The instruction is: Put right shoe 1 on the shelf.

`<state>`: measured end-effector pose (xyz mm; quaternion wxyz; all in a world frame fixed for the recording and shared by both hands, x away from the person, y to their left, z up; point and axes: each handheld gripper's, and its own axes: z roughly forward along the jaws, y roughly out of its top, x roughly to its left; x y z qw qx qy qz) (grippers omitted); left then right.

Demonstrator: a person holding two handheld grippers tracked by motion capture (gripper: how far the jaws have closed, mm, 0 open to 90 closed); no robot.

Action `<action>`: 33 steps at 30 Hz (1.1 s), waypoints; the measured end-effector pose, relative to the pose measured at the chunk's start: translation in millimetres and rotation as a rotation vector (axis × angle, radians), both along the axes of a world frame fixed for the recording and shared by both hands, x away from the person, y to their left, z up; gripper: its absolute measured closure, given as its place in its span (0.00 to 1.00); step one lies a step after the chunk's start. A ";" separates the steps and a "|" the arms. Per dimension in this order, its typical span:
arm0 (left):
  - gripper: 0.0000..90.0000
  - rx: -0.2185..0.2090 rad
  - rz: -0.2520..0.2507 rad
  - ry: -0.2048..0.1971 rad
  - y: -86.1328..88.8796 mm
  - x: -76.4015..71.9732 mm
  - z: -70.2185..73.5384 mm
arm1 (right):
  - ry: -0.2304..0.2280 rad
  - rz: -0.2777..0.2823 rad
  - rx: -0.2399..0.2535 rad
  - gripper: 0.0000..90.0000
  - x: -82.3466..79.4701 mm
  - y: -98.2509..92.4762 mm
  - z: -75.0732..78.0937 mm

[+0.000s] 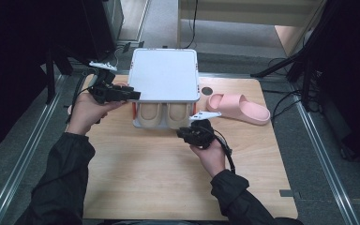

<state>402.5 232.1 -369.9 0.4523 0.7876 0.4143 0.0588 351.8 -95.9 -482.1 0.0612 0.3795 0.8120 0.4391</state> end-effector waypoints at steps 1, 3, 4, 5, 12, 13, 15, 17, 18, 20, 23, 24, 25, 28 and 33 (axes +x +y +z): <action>0.53 -0.002 -0.002 -0.010 1.0 -1.0 1.4 | 0.009 0.002 0.000 0.82 -1.7 -2.4 0.9; 0.49 -0.011 0.005 -0.002 2.1 -2.4 3.4 | 0.032 0.013 -0.005 0.79 -4.6 -6.6 2.5; 0.47 -0.009 0.007 0.007 2.6 -2.8 4.1 | 0.024 0.014 0.000 0.77 -6.9 -8.8 3.2; 0.45 -0.008 0.007 0.011 2.9 -3.3 4.4 | 0.021 0.018 0.008 0.73 -8.6 -11.0 3.8; 0.42 0.006 0.013 0.014 6.9 -8.8 7.8 | 0.021 0.059 0.042 0.58 -21.0 -27.8 9.8; 0.42 0.006 0.008 0.011 7.1 -9.1 8.1 | 0.002 0.061 0.053 0.58 -24.0 -30.7 9.9; 0.42 -0.001 0.011 0.003 6.7 -9.1 8.5 | -0.014 0.071 0.061 0.59 -29.1 -36.2 8.0; 0.42 0.007 0.005 0.004 5.9 -9.4 7.4 | -0.004 0.077 0.048 0.58 -32.2 -40.1 6.2; 0.42 0.010 0.003 0.006 5.9 -9.8 6.8 | -0.005 0.077 0.040 0.58 -33.4 -42.1 5.9; 0.42 0.012 0.008 0.009 7.9 -9.3 5.5 | -0.012 0.070 0.036 0.58 -36.0 -47.3 7.5; 0.40 0.036 0.034 0.001 12.2 -9.4 3.4 | -0.006 0.057 0.048 0.57 -39.2 -56.2 10.7; 0.40 0.034 0.036 0.001 14.3 -9.5 3.1 | -0.010 0.052 0.051 0.56 -40.0 -59.2 11.3; 0.40 0.026 0.040 0.002 16.1 -9.7 2.7 | -0.012 0.051 0.054 0.56 -40.6 -61.9 11.6; 0.40 0.025 0.044 0.003 21.1 -11.9 1.8 | -0.008 0.049 0.054 0.56 -41.1 -68.1 13.2; 0.40 0.023 0.063 0.000 31.4 -17.9 0.6 | -0.019 0.054 0.049 0.56 -40.8 -73.8 15.4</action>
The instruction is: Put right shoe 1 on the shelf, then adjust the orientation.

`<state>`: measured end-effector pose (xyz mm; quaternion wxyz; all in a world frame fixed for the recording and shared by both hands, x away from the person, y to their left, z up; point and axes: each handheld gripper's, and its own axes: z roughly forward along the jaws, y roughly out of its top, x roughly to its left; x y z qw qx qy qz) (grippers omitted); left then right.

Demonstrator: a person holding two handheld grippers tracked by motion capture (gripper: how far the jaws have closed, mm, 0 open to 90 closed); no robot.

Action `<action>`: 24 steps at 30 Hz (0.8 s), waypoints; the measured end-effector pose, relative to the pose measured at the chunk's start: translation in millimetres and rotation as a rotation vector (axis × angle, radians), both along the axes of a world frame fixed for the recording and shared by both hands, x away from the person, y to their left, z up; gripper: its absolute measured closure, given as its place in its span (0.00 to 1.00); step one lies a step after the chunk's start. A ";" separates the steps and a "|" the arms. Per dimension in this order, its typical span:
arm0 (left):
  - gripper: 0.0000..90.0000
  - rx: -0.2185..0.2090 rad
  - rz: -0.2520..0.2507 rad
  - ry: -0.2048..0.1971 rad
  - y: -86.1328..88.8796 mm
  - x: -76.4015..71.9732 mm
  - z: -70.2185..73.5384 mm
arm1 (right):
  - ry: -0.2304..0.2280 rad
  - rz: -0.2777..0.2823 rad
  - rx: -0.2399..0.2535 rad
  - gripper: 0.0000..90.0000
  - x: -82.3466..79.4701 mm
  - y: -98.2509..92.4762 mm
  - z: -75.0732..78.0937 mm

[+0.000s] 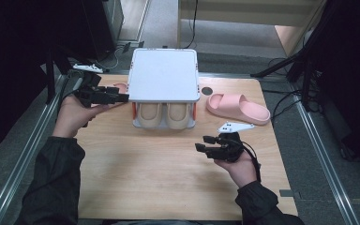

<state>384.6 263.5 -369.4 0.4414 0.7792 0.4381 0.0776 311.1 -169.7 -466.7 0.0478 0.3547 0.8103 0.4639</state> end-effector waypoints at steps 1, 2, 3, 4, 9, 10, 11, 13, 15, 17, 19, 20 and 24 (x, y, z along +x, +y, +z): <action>0.40 0.000 0.005 -0.001 2.1 -1.3 -0.4 | -0.005 0.004 -0.004 0.56 0.0 -0.4 0.5; 0.40 0.001 0.008 -0.002 4.4 -2.5 -0.9 | -0.012 0.007 -0.007 0.56 -0.1 -0.4 1.0; 0.40 -0.002 0.014 -0.001 6.6 -3.8 -1.8 | -0.018 0.009 -0.010 0.56 0.0 -0.3 1.6; 0.40 -0.002 0.017 0.001 9.2 -4.8 -2.6 | -0.021 0.019 -0.009 0.56 0.8 0.1 1.8; 0.52 -0.005 0.048 -0.035 18.9 -13.8 -3.8 | -0.015 0.041 -0.020 0.56 7.1 4.2 0.8; 0.57 -0.001 0.054 -0.027 20.7 -15.6 -4.0 | -0.016 0.044 -0.017 0.56 8.6 5.1 1.0; 0.59 0.004 0.061 -0.028 22.5 -17.3 -4.4 | -0.016 0.046 -0.015 0.56 10.1 6.0 1.3; 0.68 0.001 0.068 -0.027 26.7 -20.6 -5.2 | -0.015 0.051 -0.008 0.55 13.3 8.0 1.7; 0.74 -0.012 0.085 -0.027 31.5 -23.4 -6.9 | -0.017 0.054 -0.007 0.56 16.3 10.0 2.1; 0.80 -0.009 0.096 -0.024 36.2 -26.0 -8.6 | -0.009 0.058 -0.005 0.56 18.5 11.9 2.4; 0.88 0.000 0.109 -0.013 40.6 -27.8 -11.4 | -0.008 0.063 -0.002 0.56 20.4 13.6 2.8; 0.91 -0.001 0.113 -0.008 42.9 -28.8 -12.9 | -0.011 0.067 -0.002 0.56 21.4 14.3 3.0; 0.97 0.001 0.127 0.003 51.8 -29.6 -20.8 | -0.007 0.073 -0.008 0.56 25.0 17.4 2.3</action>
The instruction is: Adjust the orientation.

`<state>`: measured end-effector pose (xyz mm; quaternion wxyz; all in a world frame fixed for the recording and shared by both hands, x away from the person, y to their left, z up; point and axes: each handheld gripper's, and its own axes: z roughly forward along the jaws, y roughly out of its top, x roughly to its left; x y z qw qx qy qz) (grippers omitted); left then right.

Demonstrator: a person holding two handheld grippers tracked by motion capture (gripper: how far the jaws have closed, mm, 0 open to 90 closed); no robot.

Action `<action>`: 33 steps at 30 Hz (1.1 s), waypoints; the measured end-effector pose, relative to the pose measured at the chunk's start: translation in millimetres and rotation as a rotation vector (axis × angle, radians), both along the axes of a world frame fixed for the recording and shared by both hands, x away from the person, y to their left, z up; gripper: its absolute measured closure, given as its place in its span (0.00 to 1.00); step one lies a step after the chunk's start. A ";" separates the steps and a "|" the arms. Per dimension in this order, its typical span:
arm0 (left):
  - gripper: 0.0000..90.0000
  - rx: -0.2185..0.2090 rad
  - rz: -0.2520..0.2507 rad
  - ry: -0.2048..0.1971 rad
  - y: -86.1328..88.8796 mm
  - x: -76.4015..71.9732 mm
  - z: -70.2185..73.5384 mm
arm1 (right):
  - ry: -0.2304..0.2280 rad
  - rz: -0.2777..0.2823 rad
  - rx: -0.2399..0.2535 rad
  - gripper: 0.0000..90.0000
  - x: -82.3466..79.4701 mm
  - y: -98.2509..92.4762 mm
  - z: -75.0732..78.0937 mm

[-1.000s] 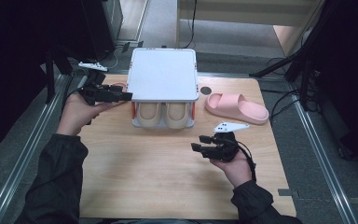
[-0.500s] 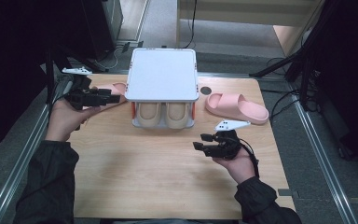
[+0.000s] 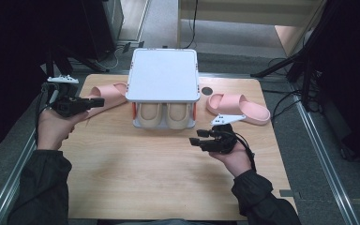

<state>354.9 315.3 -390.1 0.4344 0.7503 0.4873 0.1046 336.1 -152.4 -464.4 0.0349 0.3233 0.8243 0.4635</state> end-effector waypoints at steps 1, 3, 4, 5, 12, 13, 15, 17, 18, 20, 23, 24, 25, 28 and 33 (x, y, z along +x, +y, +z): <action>0.97 -0.002 0.003 0.001 2.3 0.7 -2.5 | 0.003 0.004 -0.001 0.56 0.8 0.6 -0.3; 0.99 0.000 0.016 0.007 6.7 2.9 -8.6 | 0.005 0.009 -0.006 0.56 1.9 1.5 -0.8; 0.99 -0.004 0.022 0.022 9.1 4.6 -11.5 | 0.006 0.007 -0.007 0.56 2.2 1.9 -1.1; 0.99 -0.005 0.025 0.028 12.1 6.3 -13.5 | 0.005 0.008 -0.006 0.56 2.4 2.2 -1.3; 0.99 0.013 0.089 0.021 34.7 19.2 -27.8 | 0.004 0.015 -0.017 0.56 1.1 5.9 -1.1; 0.99 0.021 0.097 0.017 37.6 21.9 -30.4 | 0.006 0.017 -0.018 0.56 0.6 6.3 -1.4; 0.99 0.028 0.114 0.019 41.2 28.8 -36.3 | 0.008 0.017 -0.019 0.56 -0.6 6.3 -2.4; 0.99 0.033 0.116 0.040 45.2 38.3 -42.1 | 0.010 0.017 -0.020 0.56 -1.6 6.3 -3.8; 0.99 0.026 0.125 0.046 48.4 42.4 -44.8 | 0.011 0.017 -0.023 0.56 -2.4 6.1 -4.1; 0.99 0.016 0.134 0.052 51.9 48.7 -51.2 | 0.015 0.015 -0.020 0.56 -4.2 5.8 -5.3; 0.99 0.032 0.139 0.064 55.1 56.3 -62.3 | 0.014 0.006 -0.022 0.56 -6.1 4.0 -6.9; 1.00 0.029 0.140 0.070 56.2 58.7 -66.0 | 0.016 0.001 -0.023 0.56 -7.2 3.1 -7.2; 1.00 0.030 0.143 0.076 57.2 61.5 -69.9 | 0.018 -0.002 -0.023 0.56 -8.2 2.5 -7.4; 0.99 0.052 0.165 0.095 60.2 68.8 -83.8 | 0.015 -0.013 -0.026 0.56 -12.3 -0.1 -8.6; 0.99 0.009 0.192 0.099 69.1 78.0 -97.7 | 0.007 -0.022 -0.036 0.56 -20.0 -5.6 -9.9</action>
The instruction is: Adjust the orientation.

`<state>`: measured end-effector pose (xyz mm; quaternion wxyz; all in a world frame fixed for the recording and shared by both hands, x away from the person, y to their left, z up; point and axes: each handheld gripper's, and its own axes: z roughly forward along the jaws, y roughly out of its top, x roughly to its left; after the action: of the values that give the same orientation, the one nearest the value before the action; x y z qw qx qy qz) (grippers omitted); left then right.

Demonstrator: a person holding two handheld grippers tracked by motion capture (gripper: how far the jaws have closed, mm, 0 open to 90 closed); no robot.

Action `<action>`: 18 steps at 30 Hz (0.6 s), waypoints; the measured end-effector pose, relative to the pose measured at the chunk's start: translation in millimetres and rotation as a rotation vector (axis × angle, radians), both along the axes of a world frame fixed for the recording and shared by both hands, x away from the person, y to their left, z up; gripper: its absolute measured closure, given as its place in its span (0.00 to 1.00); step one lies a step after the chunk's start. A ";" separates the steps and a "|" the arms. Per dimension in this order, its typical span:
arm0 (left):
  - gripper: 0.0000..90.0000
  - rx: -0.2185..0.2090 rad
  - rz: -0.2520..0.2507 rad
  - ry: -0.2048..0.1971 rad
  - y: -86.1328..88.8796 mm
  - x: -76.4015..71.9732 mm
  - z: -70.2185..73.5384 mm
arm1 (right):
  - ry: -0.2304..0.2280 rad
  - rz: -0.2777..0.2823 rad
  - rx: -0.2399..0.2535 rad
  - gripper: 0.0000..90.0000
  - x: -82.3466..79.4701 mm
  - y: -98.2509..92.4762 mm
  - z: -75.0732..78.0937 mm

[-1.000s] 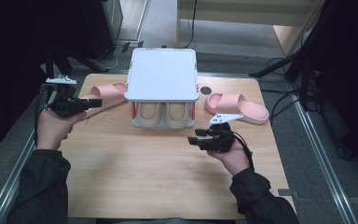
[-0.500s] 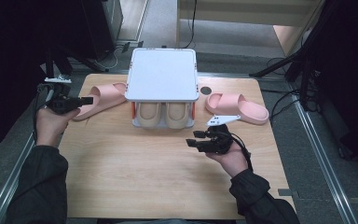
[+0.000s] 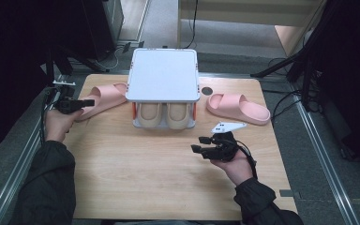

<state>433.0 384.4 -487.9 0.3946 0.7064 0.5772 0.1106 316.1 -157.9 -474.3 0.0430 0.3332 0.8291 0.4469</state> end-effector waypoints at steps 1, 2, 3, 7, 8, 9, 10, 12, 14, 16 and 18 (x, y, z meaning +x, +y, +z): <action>0.99 0.005 0.006 -0.004 0.6 1.4 -1.9 | -0.001 -0.002 -0.001 0.56 -0.7 -1.5 -0.5; 0.99 0.013 0.008 -0.005 1.2 2.7 -3.9 | 0.001 -0.009 -0.002 0.56 -1.5 -2.9 -0.9; 0.99 0.015 0.013 -0.007 1.8 4.2 -6.4 | 0.000 -0.012 -0.004 0.56 -2.0 -4.5 -1.3; 0.99 0.024 0.010 0.037 2.8 11.8 -13.9 | 0.002 -0.031 -0.006 0.56 -4.9 -8.9 -2.3; 0.99 0.024 0.006 0.033 1.6 13.2 -14.7 | 0.005 -0.035 -0.005 0.56 -5.9 -9.6 -2.4; 0.99 0.020 0.001 0.038 0.7 15.0 -15.3 | 0.003 -0.038 -0.008 0.56 -6.4 -10.5 -2.7; 0.99 0.029 0.004 0.040 -0.4 16.4 -15.9 | 0.008 -0.043 -0.008 0.56 -7.2 -11.1 -2.8; 0.99 0.029 0.011 0.037 -1.0 18.6 -17.4 | 0.011 -0.049 -0.009 0.56 -8.2 -12.9 -2.9; 0.99 0.020 0.010 0.033 -0.2 19.7 -19.8 | 0.007 -0.053 -0.009 0.56 -8.8 -14.7 -3.2; 0.99 0.014 0.027 0.038 2.2 20.2 -20.7 | 0.009 -0.062 -0.007 0.56 -10.0 -16.0 -3.3; 0.99 0.009 0.029 0.043 3.4 20.7 -23.6 | 0.010 -0.064 -0.009 0.56 -10.6 -17.3 -3.3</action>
<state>453.7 387.8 -511.5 0.3773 0.7020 0.5951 0.1038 305.5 -175.2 -477.6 0.0548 0.3617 0.8202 0.4397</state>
